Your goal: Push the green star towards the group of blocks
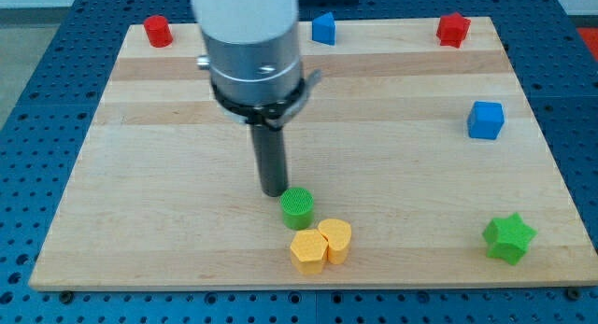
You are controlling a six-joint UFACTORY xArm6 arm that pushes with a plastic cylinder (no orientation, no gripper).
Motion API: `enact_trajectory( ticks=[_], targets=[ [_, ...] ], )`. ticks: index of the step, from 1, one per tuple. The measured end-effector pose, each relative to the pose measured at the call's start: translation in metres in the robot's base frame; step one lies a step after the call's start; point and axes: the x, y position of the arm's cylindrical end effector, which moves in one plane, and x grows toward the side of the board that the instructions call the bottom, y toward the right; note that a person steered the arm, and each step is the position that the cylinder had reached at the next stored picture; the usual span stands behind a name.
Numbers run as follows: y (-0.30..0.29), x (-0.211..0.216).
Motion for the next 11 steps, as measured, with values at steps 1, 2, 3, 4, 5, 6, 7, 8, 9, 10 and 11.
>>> enact_trajectory(
  ticks=[1,2,3,4,5,6,7,8,9,10,11],
  targets=[
    [0.009,0.007],
    [0.011,0.018],
    [0.012,0.016],
    [0.053,-0.015],
    [0.124,-0.028],
    [0.213,-0.027],
    [0.298,-0.010],
    [0.320,0.038],
    [0.323,0.068],
    [0.299,0.083],
    [0.269,0.086]
  ],
)
